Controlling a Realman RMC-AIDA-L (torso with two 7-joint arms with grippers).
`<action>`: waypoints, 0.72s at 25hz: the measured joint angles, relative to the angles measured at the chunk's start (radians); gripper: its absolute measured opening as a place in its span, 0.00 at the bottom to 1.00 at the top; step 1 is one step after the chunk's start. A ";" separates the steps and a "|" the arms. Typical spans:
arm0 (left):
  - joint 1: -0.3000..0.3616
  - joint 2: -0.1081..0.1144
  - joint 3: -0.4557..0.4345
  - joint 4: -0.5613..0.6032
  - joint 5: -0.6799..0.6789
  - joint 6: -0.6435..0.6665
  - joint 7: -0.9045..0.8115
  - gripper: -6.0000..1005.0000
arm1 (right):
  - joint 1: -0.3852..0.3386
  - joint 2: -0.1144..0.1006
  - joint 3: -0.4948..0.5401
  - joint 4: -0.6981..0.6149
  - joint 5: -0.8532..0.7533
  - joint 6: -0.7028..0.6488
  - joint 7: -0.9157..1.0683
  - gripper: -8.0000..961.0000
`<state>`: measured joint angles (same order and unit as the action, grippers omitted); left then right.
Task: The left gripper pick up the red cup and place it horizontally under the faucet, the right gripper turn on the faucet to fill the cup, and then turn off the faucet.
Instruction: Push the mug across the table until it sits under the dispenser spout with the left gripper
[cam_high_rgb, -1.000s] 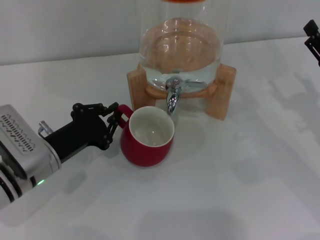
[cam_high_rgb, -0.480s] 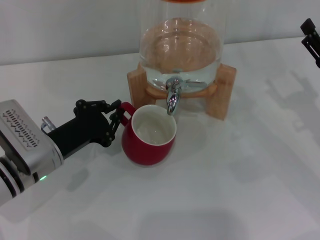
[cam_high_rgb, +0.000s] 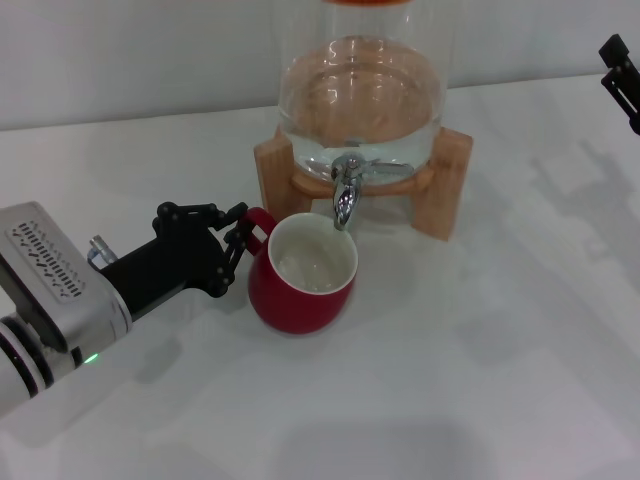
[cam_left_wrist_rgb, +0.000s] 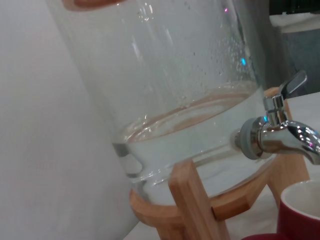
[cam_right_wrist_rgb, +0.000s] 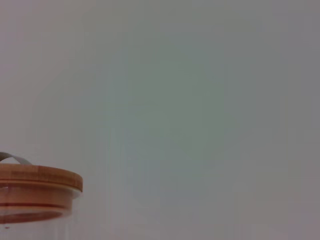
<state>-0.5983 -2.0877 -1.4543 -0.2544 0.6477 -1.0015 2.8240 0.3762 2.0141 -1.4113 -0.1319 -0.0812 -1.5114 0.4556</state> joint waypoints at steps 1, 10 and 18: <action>0.000 0.000 0.000 0.000 0.000 0.000 0.000 0.10 | 0.000 0.000 0.000 0.000 0.000 0.000 0.000 0.86; -0.004 -0.002 0.000 0.001 0.001 0.022 0.000 0.10 | 0.005 0.000 -0.002 0.000 0.000 0.001 -0.001 0.86; -0.005 -0.002 -0.001 0.001 -0.003 0.028 0.000 0.10 | 0.012 0.000 -0.003 0.000 0.000 0.001 -0.002 0.86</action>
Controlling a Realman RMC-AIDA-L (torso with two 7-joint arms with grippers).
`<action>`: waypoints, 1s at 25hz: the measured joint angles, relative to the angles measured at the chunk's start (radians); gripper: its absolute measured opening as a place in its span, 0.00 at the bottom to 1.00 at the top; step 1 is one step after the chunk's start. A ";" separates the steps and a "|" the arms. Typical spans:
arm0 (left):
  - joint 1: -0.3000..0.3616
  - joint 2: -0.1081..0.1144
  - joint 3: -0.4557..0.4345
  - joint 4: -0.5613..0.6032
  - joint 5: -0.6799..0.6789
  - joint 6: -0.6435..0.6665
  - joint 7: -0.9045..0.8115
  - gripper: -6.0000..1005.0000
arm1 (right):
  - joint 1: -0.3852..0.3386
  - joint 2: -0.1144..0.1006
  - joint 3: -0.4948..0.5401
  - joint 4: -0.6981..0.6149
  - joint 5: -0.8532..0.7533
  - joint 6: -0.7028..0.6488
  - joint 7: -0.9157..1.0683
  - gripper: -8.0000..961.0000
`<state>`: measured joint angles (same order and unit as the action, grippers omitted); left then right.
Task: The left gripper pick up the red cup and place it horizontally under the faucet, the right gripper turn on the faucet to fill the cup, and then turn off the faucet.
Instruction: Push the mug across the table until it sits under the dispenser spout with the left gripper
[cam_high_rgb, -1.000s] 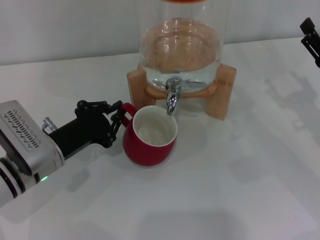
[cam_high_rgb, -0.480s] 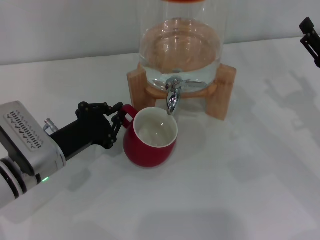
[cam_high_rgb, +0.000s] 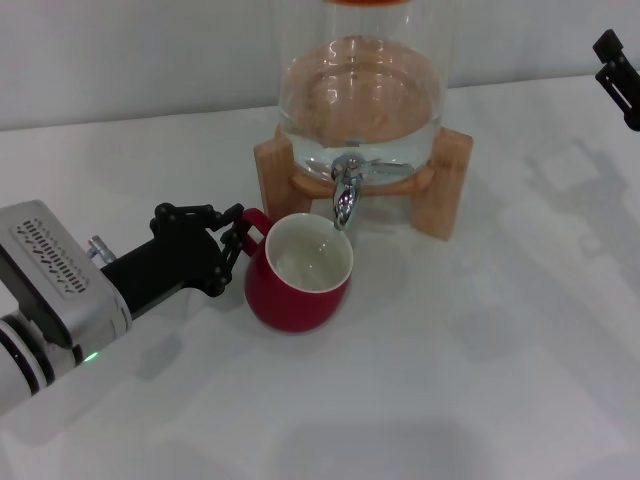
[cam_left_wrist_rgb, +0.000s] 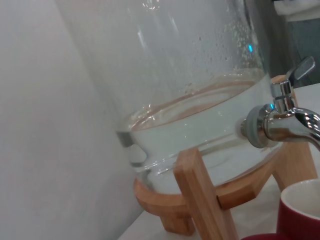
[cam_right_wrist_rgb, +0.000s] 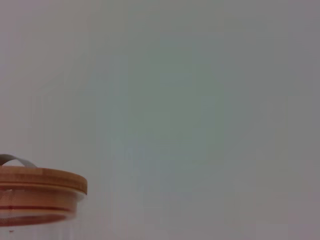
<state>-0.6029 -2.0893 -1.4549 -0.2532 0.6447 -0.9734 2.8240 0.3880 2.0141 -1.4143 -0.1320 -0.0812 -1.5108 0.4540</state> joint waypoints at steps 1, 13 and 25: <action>0.000 0.000 0.000 0.000 0.000 0.000 0.000 0.10 | 0.000 0.000 0.000 0.000 0.000 0.000 0.000 0.86; 0.000 0.000 0.001 0.000 0.003 0.007 0.000 0.10 | 0.000 0.000 -0.001 0.000 -0.002 0.000 0.000 0.86; 0.002 0.000 0.001 -0.001 0.003 0.018 0.000 0.10 | 0.001 0.000 -0.003 0.000 -0.002 0.002 0.000 0.86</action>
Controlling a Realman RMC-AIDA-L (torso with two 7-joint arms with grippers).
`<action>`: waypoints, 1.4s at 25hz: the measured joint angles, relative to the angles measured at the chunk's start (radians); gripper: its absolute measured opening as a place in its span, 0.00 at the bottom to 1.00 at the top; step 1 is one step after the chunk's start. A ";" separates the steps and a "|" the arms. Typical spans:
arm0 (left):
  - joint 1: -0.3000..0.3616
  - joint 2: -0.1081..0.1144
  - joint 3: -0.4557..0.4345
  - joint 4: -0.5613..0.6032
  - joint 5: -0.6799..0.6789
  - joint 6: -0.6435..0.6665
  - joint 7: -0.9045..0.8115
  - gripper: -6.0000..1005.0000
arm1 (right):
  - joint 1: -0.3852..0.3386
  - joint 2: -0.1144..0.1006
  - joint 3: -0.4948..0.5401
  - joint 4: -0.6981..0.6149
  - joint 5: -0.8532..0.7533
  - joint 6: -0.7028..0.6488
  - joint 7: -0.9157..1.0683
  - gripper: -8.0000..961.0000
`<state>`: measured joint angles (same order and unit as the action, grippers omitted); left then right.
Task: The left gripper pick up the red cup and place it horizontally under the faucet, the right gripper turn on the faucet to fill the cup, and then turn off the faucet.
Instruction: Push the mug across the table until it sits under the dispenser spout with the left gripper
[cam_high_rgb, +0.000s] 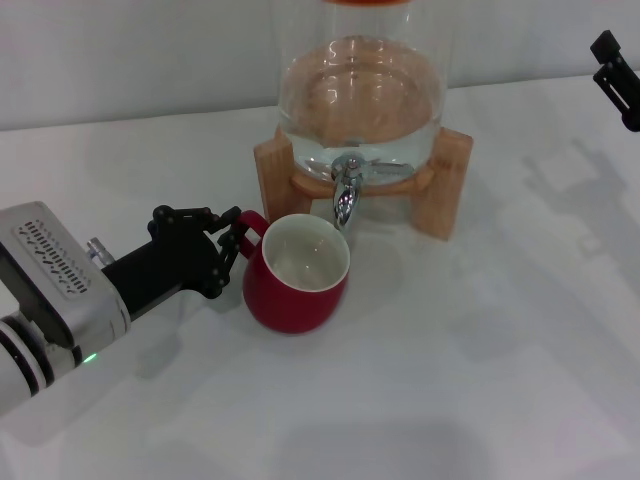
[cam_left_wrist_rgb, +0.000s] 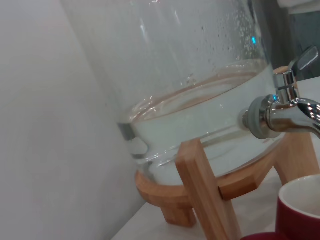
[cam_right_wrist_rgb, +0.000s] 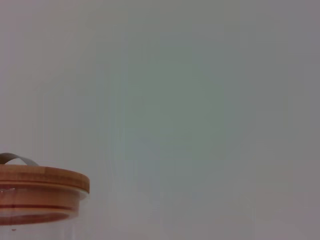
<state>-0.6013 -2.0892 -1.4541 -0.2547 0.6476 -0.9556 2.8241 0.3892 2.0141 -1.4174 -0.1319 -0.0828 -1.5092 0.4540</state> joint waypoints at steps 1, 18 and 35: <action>0.000 0.000 0.001 0.000 0.000 0.000 0.000 0.10 | 0.000 0.000 0.000 0.000 0.000 0.000 0.000 0.86; 0.000 -0.002 0.025 -0.009 0.000 0.008 0.000 0.10 | 0.003 0.000 0.000 0.000 0.000 0.000 0.000 0.86; -0.002 -0.002 0.024 -0.011 -0.007 0.021 0.000 0.27 | 0.011 0.002 0.000 0.000 0.000 0.000 0.000 0.86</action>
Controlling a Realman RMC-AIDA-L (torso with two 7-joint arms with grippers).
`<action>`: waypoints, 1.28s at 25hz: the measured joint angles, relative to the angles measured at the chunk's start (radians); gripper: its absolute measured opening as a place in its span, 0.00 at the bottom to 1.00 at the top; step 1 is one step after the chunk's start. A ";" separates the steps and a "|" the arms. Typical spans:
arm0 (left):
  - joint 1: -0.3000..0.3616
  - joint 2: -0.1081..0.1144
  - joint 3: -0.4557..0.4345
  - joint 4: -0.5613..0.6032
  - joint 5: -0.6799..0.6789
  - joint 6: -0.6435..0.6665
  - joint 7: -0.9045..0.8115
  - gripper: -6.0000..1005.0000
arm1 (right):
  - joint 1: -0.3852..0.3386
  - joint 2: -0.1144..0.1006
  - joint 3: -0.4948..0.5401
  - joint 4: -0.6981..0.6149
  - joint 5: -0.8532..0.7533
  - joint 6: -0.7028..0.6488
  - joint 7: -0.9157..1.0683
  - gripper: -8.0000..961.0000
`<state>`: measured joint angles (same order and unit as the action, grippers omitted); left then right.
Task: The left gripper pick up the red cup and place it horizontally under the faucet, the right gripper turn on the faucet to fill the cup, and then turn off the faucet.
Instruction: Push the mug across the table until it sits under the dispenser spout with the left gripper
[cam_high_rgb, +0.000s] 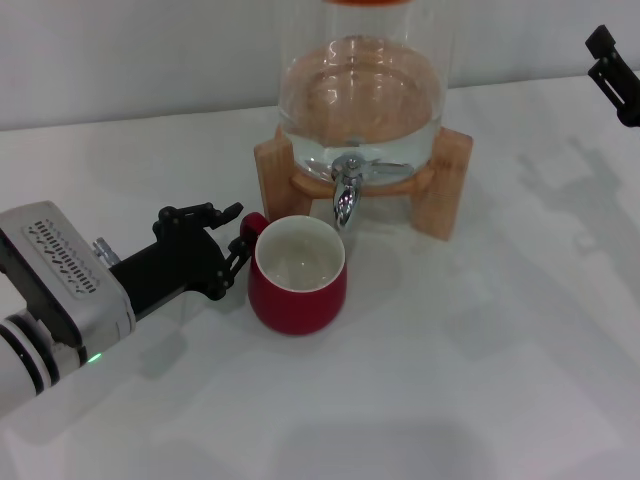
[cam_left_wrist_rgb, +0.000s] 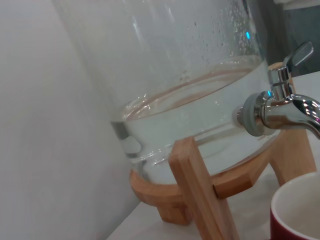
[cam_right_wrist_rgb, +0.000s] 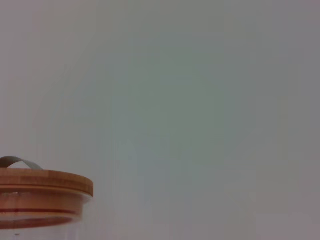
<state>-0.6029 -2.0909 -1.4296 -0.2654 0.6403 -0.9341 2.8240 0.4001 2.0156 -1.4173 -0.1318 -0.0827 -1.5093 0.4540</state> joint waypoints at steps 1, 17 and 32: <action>0.000 0.000 0.000 0.000 0.000 0.000 0.000 0.28 | 0.000 0.000 0.000 0.000 0.000 0.000 0.000 0.86; 0.000 -0.001 0.019 0.000 0.004 -0.004 -0.001 0.32 | 0.001 0.000 -0.008 0.000 0.000 0.000 0.000 0.86; 0.000 -0.003 0.018 -0.006 0.006 0.002 -0.006 0.34 | 0.002 0.000 -0.009 0.000 0.000 -0.002 0.000 0.86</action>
<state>-0.6028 -2.0939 -1.4113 -0.2716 0.6468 -0.9320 2.8182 0.4019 2.0157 -1.4266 -0.1319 -0.0828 -1.5115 0.4540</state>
